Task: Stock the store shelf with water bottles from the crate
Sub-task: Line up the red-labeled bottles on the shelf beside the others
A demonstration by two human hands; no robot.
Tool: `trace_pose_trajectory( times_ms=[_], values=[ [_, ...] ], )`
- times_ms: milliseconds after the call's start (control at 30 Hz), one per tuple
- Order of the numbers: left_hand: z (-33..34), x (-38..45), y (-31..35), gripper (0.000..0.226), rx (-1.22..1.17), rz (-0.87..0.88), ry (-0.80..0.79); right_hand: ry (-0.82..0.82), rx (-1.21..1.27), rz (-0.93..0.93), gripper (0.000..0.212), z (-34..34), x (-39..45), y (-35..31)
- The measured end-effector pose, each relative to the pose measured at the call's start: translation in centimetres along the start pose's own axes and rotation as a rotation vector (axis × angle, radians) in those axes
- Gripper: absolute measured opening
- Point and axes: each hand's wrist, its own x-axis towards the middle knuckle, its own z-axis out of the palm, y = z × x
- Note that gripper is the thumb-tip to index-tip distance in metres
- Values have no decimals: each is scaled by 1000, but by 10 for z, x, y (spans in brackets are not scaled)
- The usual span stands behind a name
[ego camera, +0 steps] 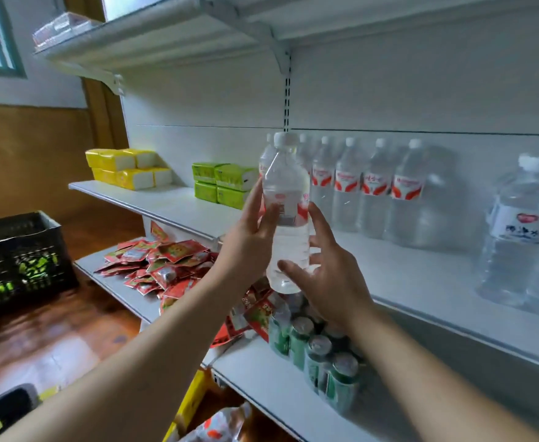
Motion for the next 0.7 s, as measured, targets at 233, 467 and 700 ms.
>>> trace_pose_trajectory(
  times_ms=[233,467,700],
  values=[
    [14,44,-36,54,142,-26,-51,81,-82,68,96,12,51,38],
    [30,78,-63,68,281,-37,54,96,-151,154,101,42,82,60],
    [13,111,-89,49,149,-86,-12,-176,-89,205,102,37,107,86]
  ],
)
